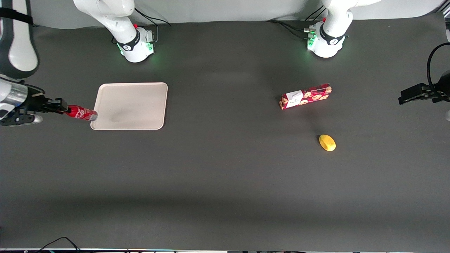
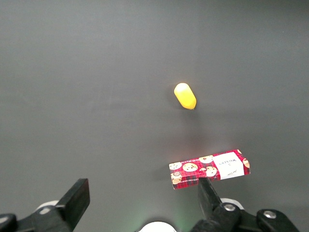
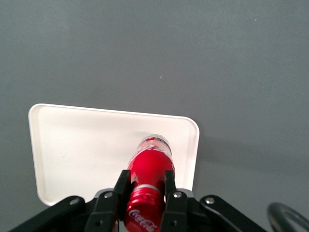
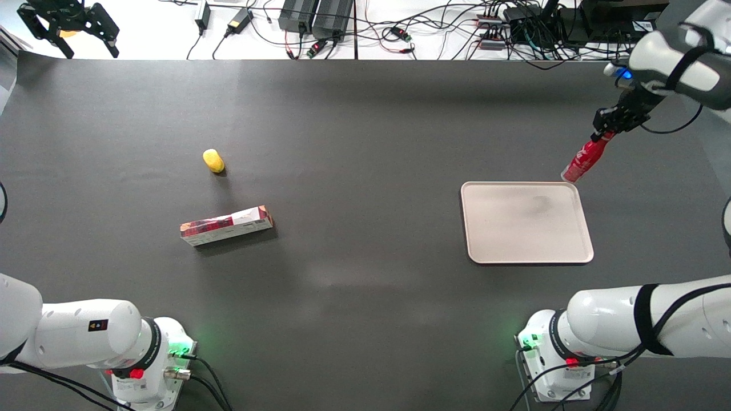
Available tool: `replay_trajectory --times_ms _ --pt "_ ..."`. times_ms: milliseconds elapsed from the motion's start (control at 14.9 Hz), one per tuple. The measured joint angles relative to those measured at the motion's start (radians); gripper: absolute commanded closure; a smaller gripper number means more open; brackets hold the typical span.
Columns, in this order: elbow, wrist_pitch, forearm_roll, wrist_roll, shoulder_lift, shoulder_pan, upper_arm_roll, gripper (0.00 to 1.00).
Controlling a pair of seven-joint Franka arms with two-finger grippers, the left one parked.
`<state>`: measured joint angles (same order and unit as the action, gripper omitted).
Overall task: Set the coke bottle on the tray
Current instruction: 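Lift the bottle and carry it with the right gripper over the white tray, then lower the bottle onto the tray with the right gripper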
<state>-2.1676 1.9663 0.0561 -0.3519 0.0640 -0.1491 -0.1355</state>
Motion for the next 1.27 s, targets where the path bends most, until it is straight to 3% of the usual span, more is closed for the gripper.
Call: replay_trajectory --times_ms 335,604,1207,1274 --pt "-0.198 0.195 -0.031 0.009 0.029 -0.008 -0.001 1.00" --pt "-0.254 0.213 -0.105 0.092 0.046 -0.008 0.000 1.00" --pt "-0.365 0.317 -0.123 0.108 0.083 -0.016 0.000 1.00" --pt "-0.366 0.318 -0.124 0.108 0.084 -0.019 0.000 0.82"
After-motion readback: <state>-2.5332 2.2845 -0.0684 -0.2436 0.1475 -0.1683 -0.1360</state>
